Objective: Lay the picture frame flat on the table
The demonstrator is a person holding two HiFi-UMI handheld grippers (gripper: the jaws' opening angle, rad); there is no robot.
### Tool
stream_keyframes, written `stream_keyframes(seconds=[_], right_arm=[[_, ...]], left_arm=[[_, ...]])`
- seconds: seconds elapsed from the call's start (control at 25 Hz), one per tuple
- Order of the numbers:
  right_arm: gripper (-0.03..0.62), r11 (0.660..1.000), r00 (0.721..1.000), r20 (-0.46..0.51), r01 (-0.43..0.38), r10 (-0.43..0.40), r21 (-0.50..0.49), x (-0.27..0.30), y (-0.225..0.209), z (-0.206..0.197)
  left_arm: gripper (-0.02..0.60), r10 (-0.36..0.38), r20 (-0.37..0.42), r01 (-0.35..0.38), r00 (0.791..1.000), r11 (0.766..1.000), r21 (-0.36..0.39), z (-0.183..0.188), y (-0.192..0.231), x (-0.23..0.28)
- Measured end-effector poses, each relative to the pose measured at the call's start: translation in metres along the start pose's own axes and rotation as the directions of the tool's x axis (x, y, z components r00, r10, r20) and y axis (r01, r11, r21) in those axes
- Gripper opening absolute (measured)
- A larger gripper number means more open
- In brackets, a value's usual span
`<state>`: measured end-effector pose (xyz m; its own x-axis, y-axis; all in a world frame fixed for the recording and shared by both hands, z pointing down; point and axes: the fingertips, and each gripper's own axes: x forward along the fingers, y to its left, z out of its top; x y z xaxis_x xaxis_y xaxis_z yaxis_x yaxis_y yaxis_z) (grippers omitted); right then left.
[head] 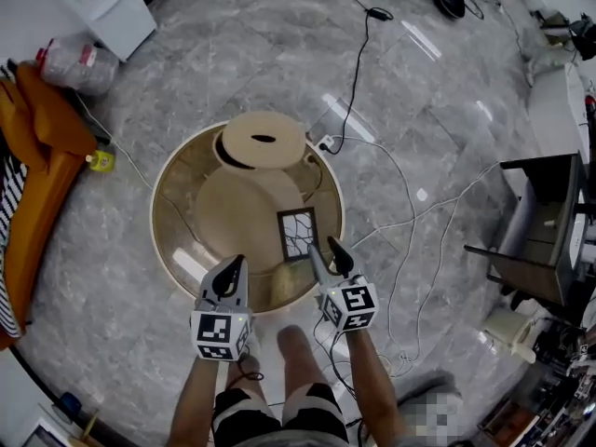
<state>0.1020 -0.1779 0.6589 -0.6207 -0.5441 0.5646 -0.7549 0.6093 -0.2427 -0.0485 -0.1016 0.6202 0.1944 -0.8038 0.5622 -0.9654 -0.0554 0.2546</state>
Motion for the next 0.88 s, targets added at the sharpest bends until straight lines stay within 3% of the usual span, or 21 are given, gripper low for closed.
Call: stream_keyframes(seconds=[0.52, 0.88], right_arm=[[0.07, 0.999, 0.991, 0.134, 0.004, 0.001, -0.038, -0.1, 0.073, 0.075], [0.014, 0.997, 0.974, 0.224, 0.038, -0.022, -0.066, -0.187, 0.114, 0.121]], left_arm=[[0.017, 0.007, 0.095, -0.013, 0.995, 0.998, 0.065, 0.067, -0.021, -0.106], [0.017, -0.028, 0.161, 0.01, 0.987, 0.994, 0.112, 0.111, -0.056, -0.185]])
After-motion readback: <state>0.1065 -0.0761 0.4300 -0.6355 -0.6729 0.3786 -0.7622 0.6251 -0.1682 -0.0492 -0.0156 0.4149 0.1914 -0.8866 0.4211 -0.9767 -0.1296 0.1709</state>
